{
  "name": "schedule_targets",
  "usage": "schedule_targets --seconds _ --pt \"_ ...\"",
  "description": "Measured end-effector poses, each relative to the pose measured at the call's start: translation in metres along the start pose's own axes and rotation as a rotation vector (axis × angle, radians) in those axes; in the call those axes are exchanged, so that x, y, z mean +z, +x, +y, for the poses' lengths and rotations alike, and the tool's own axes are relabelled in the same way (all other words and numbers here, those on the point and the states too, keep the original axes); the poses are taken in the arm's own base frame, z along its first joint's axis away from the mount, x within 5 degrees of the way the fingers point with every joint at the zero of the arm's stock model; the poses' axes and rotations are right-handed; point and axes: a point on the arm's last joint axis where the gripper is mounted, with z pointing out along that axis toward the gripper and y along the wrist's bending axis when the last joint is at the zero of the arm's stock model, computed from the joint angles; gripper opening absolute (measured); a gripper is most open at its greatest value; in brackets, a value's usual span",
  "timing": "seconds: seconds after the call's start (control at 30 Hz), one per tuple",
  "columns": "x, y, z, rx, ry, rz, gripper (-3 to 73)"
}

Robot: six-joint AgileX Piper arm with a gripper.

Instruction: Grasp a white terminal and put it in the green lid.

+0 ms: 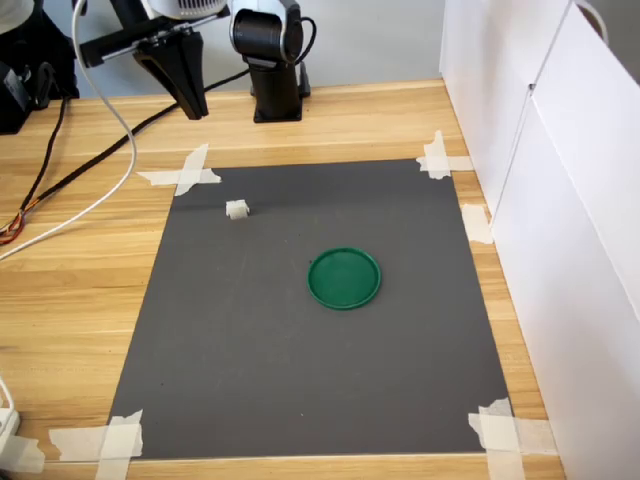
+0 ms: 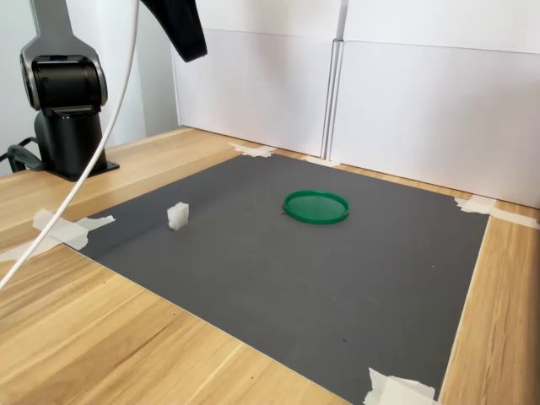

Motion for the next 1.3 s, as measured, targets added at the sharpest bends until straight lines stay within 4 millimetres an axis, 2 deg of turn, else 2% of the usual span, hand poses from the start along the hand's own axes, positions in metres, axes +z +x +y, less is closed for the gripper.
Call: schedule_targets --seconds 0.13,0.33,0.4,0.53,0.9,1.13,1.3 --pt "0.008 0.005 -0.005 -0.04 -0.018 0.05 25.1" --pt "0.021 0.016 0.001 -0.042 -0.065 0.104 61.2" --pt "0.028 0.022 0.005 -0.058 -0.091 0.134 67.1" --pt "0.035 0.032 0.017 -0.111 -0.133 0.179 70.5" --pt "0.051 0.043 0.035 -0.134 -0.197 0.182 70.9" --pt "0.062 0.04 0.037 -0.17 -0.16 0.11 70.7" --pt "0.071 0.028 0.042 -0.199 -0.148 0.115 69.9"
